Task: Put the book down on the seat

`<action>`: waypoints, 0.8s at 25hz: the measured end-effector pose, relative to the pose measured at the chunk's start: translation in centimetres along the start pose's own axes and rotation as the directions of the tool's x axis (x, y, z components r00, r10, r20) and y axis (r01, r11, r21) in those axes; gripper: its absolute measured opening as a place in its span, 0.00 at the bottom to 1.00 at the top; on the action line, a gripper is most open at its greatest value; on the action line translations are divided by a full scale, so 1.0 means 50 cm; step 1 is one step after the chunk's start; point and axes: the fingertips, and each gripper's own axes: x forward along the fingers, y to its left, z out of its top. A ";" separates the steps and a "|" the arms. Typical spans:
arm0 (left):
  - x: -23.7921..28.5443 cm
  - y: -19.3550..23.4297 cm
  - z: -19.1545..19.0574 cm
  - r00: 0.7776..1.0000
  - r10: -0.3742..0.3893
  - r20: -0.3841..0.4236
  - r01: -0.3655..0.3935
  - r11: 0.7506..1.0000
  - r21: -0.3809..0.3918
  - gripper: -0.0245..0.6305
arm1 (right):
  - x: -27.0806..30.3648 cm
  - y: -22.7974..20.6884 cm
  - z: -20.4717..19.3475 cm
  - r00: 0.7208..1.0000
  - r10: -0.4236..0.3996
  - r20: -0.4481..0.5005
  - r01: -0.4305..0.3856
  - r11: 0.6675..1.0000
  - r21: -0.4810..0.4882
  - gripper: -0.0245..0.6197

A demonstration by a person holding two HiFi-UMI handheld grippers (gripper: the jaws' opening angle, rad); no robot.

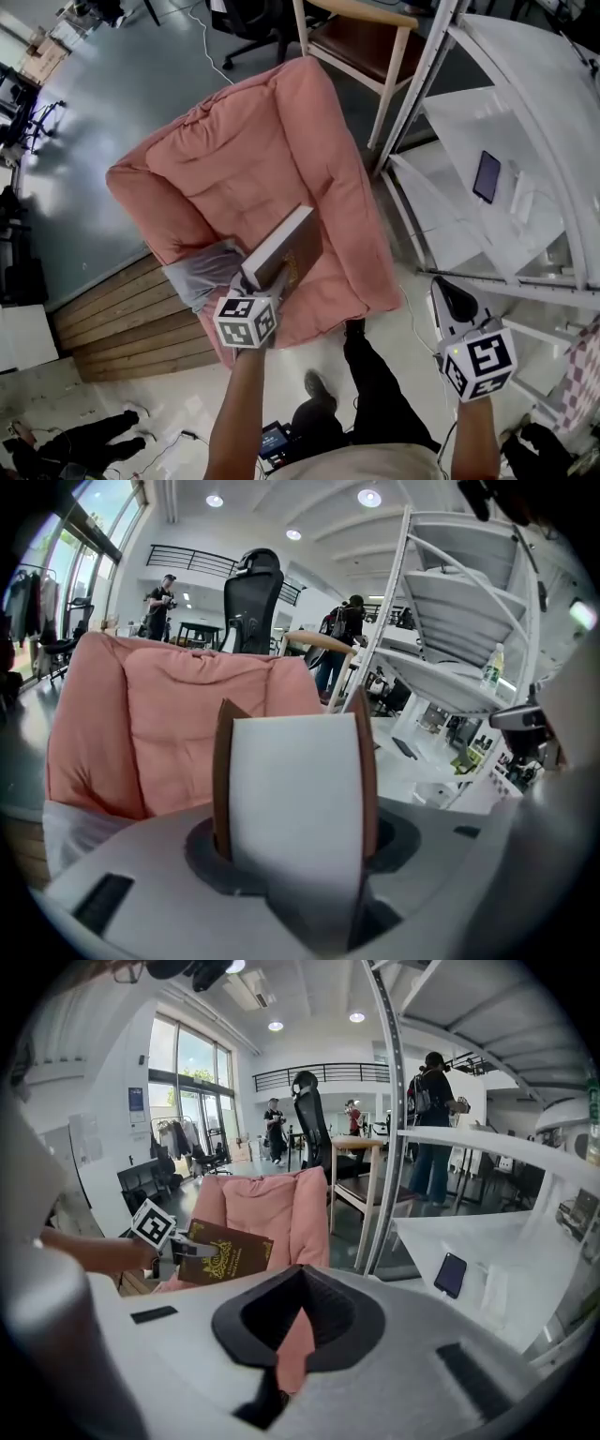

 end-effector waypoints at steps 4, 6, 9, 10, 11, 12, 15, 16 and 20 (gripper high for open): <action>0.066 0.024 -0.032 0.999 0.027 -0.039 -0.029 0.999 -0.030 0.39 | 0.040 -0.017 -0.040 0.999 0.002 -0.040 -0.002 1.000 0.006 0.02; 0.098 0.035 -0.044 0.998 0.037 -0.056 -0.039 0.998 -0.040 0.39 | 0.058 -0.025 -0.057 0.998 0.001 -0.056 0.000 1.000 0.009 0.02; 0.141 0.046 -0.061 0.995 0.046 -0.083 -0.051 0.997 -0.052 0.39 | 0.081 -0.035 -0.080 0.997 0.001 -0.080 0.000 1.000 0.012 0.02; 0.155 0.047 -0.065 0.995 0.048 -0.090 -0.053 0.997 -0.056 0.39 | 0.086 -0.039 -0.086 0.996 0.002 -0.087 0.000 1.000 0.014 0.02; 0.167 0.049 -0.068 0.994 0.050 -0.097 -0.056 0.997 -0.061 0.39 | 0.092 -0.043 -0.093 0.996 0.001 -0.093 0.001 1.000 0.015 0.02; 0.180 0.050 -0.070 0.993 0.051 -0.103 -0.058 0.996 -0.064 0.39 | 0.096 -0.046 -0.097 0.995 -0.001 -0.098 0.002 1.000 0.015 0.02; 0.214 0.052 -0.076 0.992 0.051 -0.119 -0.061 0.995 -0.075 0.39 | 0.107 -0.056 -0.109 0.994 -0.008 -0.111 0.010 1.000 0.016 0.02; 0.225 0.053 -0.078 0.991 0.050 -0.125 -0.060 0.995 -0.080 0.39 | 0.110 -0.059 -0.113 0.993 -0.011 -0.114 0.013 1.000 0.017 0.02; 0.259 0.051 -0.081 0.988 0.054 -0.141 -0.066 0.994 -0.082 0.39 | 0.122 -0.070 -0.127 0.992 -0.019 -0.124 0.021 1.000 0.022 0.02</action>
